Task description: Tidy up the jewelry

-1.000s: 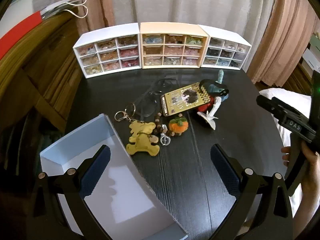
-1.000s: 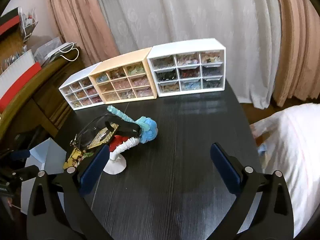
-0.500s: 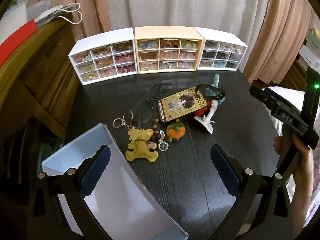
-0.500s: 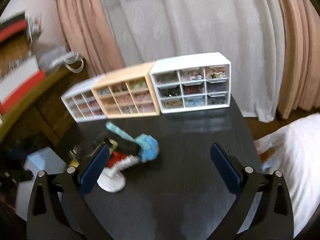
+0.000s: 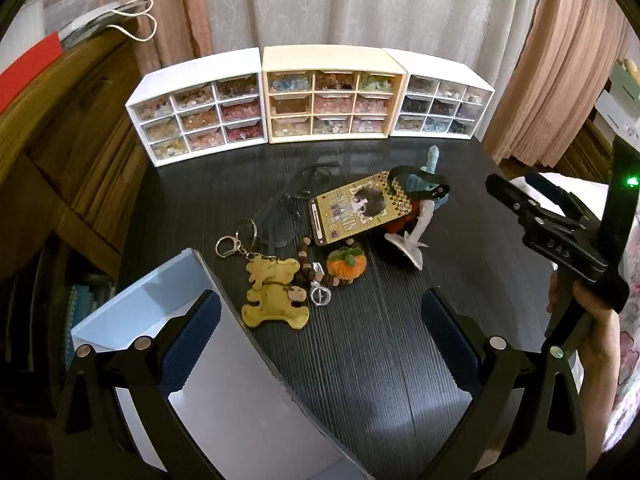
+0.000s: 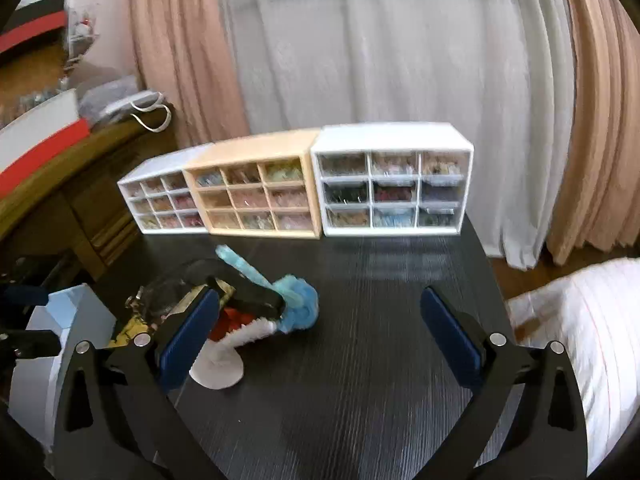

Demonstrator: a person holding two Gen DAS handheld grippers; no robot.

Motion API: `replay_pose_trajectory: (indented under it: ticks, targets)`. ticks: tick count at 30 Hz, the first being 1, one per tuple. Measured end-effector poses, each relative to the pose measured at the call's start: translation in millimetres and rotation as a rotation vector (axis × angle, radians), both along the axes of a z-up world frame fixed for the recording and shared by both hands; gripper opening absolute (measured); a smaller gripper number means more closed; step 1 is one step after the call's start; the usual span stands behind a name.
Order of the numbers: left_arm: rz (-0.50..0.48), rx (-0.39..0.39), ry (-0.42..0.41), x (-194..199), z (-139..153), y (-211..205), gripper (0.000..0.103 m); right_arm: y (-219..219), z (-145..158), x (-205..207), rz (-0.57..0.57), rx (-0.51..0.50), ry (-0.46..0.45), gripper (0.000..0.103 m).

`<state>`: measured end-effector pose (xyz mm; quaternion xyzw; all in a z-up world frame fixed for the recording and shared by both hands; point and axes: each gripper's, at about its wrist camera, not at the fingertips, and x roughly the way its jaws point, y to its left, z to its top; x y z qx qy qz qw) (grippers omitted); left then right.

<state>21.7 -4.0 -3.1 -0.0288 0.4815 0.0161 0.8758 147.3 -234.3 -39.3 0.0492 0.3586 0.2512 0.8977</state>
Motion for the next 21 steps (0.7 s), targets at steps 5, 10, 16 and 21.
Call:
replay_pose_trajectory:
  ticks: [5,10,16,21]
  targets:
    - [0.031,-0.101,-0.020,2.6,0.7,7.3,0.099,2.0,-6.2,0.0,0.003,0.009,-0.018,0.096]
    - [0.046,-0.042,-0.041,8.2,3.1,-6.8,0.099,5.6,-4.6,-1.6,-0.007,0.019,-0.045,0.096]
    - [0.014,-0.048,-0.010,25.7,-11.9,-23.8,0.099,7.2,-8.3,4.4,0.044,0.035,-0.032,0.096]
    - [-0.109,0.009,0.047,44.6,-28.7,-39.3,0.097,-1.9,-13.5,31.0,0.212,0.071,-0.002,0.088]
